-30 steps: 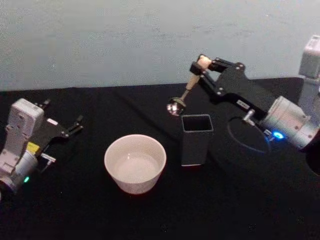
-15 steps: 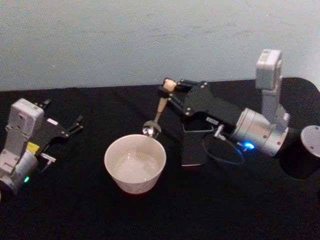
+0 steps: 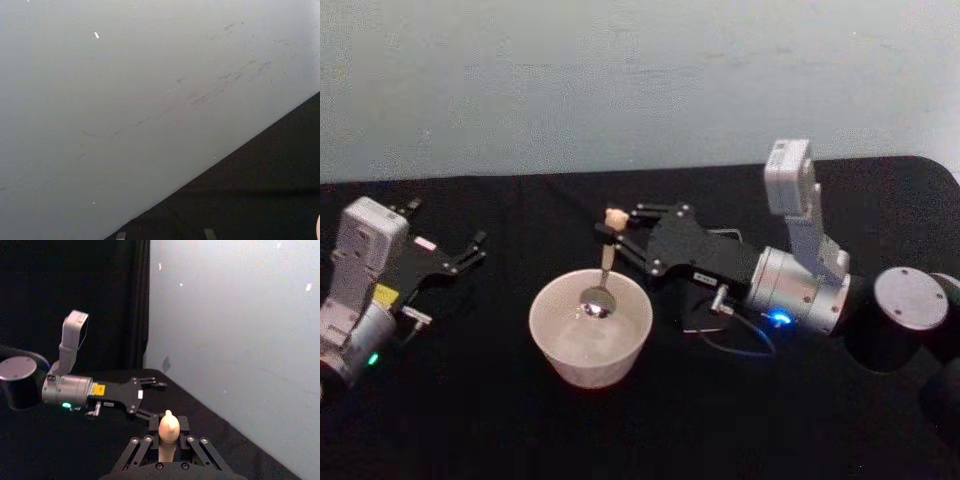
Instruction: Pick up the stirring spoon with one hand, stir inside the cup, then place it back in its original position.
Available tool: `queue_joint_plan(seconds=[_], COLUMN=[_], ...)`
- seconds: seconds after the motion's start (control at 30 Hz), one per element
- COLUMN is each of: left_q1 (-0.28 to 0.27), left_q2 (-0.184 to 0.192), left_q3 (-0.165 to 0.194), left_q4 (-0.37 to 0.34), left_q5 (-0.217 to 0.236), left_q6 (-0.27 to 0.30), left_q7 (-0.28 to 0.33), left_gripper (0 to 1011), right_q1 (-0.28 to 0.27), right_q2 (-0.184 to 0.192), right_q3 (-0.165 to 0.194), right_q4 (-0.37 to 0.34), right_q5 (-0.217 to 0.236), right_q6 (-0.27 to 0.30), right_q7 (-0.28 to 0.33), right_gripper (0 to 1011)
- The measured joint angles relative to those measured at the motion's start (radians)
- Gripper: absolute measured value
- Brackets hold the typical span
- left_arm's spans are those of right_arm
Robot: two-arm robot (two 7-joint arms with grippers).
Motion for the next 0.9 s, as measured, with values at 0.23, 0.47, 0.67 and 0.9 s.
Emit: queue_joint_plan(seconds=[0.23,0.47,0.67,0.9], left_q1=[0.000,0.000,0.000,0.000], left_q2=[0.000,0.000,0.000,0.000], left_q3=[0.000,0.000,0.000,0.000], left_q4=[0.000,0.000,0.000,0.000], left_q5=[0.000,0.000,0.000,0.000], left_q6=[0.000,0.000,0.000,0.000], left_q7=[0.000,0.000,0.000,0.000], left_gripper=[1001,1001,1002,1001], right_q1=[0.014,0.033,0.050,0.061], right_q2=[-0.019,-0.048,-0.066,-0.081], right_q3=[-0.023,-0.038,-0.048,-0.050], right_q4=[0.040,0.097,0.142,0.178], right_q5=[-0.022,-0.050,-0.071,-0.089], right_q6=[-0.020,-0.082,-0.107,-0.122], right_q7=[0.013,0.032,0.042,0.043], right_gripper=[214,214,214,214])
